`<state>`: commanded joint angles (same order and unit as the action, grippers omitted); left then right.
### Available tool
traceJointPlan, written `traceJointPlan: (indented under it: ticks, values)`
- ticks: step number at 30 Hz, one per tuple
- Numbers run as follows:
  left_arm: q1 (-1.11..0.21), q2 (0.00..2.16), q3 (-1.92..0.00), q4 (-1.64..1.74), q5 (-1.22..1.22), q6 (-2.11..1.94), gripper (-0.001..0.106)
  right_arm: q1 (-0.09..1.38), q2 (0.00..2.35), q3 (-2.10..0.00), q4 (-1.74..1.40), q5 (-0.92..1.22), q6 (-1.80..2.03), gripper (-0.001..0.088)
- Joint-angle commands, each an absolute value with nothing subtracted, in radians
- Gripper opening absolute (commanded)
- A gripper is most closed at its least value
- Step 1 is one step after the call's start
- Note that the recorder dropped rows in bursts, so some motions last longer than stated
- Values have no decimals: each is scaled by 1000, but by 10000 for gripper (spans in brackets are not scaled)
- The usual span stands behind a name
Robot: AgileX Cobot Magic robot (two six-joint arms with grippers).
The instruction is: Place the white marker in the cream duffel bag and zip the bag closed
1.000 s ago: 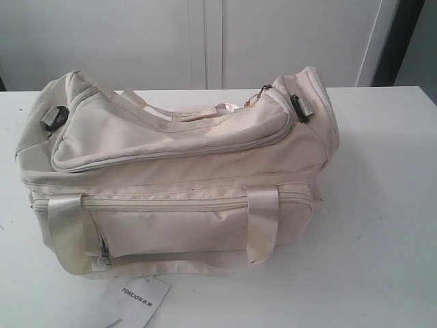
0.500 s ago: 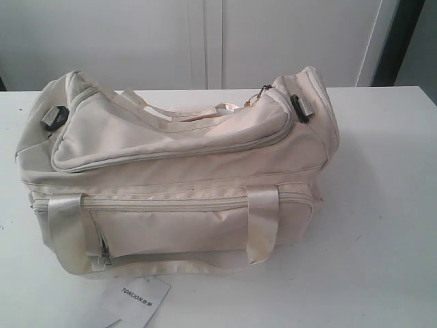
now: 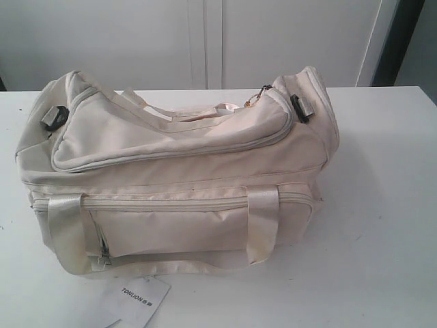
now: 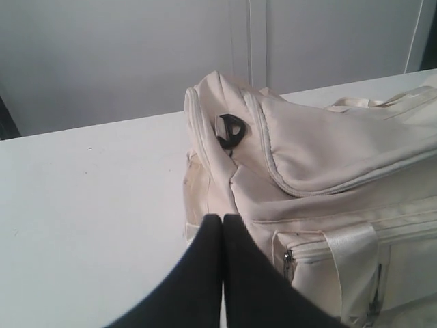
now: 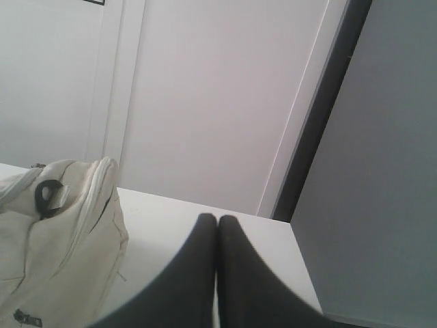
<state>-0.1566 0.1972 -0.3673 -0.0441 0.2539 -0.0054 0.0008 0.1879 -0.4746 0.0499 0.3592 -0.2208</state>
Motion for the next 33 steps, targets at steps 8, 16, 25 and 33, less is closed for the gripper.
traceJointPlan:
  ticks: [8, 16, 25, 33]
  values:
    - [-152, 151, -315, -44, 245, 0, 0, 1, 188, -475, 50, 358, -221, 0]
    - [-152, 128, -267, -44, 256, 0, 0, 1, 188, -475, 50, 358, -221, 0]
    - [-152, 84, -201, -44, 254, 0, 0, 1, 188, -475, 50, 358, -221, 0]
    - [-152, 41, -127, -44, 254, 0, 0, 1, 188, -475, 50, 358, -221, 0]
